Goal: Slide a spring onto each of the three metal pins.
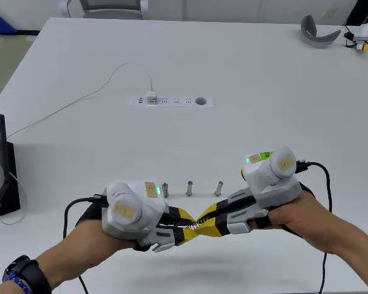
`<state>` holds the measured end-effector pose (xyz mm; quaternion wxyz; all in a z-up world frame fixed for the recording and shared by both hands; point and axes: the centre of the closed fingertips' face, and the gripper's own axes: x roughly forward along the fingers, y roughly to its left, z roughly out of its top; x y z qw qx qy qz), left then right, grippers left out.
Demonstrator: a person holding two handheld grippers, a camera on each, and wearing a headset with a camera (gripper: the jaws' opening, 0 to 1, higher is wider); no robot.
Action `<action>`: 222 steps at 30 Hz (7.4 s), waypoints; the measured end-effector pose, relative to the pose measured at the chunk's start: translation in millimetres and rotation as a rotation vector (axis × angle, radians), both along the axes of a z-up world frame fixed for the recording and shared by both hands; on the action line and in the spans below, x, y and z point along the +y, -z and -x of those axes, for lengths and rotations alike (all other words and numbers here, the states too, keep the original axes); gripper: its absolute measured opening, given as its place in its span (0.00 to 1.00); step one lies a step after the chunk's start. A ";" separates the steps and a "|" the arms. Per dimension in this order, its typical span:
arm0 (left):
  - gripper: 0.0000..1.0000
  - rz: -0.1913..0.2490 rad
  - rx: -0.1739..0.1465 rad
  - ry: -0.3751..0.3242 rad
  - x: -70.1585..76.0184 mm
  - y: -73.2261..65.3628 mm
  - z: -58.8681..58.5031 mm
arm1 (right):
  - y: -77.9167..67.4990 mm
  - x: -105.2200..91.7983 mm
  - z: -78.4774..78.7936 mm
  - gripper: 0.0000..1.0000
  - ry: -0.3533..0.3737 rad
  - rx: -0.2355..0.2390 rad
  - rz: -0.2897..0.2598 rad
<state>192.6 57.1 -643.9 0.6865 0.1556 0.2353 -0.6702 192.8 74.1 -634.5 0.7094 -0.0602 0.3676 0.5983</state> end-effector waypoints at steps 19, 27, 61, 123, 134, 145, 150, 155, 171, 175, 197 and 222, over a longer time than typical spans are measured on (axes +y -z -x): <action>0.10 0.115 0.097 0.057 -14.2 -18.2 14.2 | -16.5 -5.8 14.8 0.12 -0.306 -0.114 0.209; 0.11 0.123 0.101 0.037 -11.9 -13.4 15.2 | -11.3 -5.2 13.9 0.12 -0.270 -0.097 0.213; 0.28 0.044 0.108 -0.186 24.1 23.6 -9.2 | 19.6 -52.8 -9.7 0.12 -0.044 -0.072 0.270; 0.68 -0.040 0.139 -0.578 112.8 63.2 -58.7 | 82.7 -44.0 -125.4 0.12 -0.070 -0.087 0.412; 0.69 -0.049 0.153 -0.596 117.4 67.4 -58.1 | 83.2 -31.1 -139.8 0.12 -0.085 -0.105 0.401; 0.69 -0.047 0.152 -0.604 121.8 66.4 -61.3 | 88.4 -23.0 -144.0 0.12 -0.115 -0.109 0.409; 0.69 -0.046 0.154 -0.610 124.0 66.1 -61.1 | 91.9 -20.0 -143.7 0.12 -0.127 -0.109 0.414; 0.68 -0.047 0.154 -0.613 126.0 66.4 -61.0 | 96.7 -16.5 -144.4 0.12 -0.142 -0.115 0.422; 0.68 -0.048 0.156 -0.618 129.9 67.0 -60.4 | 111.7 -8.3 -142.6 0.13 -0.192 -0.154 0.470; 0.68 -0.053 0.157 -0.620 131.8 69.4 -59.9 | 117.3 -8.0 -140.1 0.13 -0.218 -0.171 0.492; 0.68 -0.054 0.155 -0.634 135.1 67.3 -59.0 | 139.3 -7.5 -140.4 0.13 -0.210 -0.178 0.505; 0.68 -0.056 0.139 -0.620 129.6 60.5 -58.9 | 124.7 -19.8 -138.1 0.28 -0.115 -0.163 0.459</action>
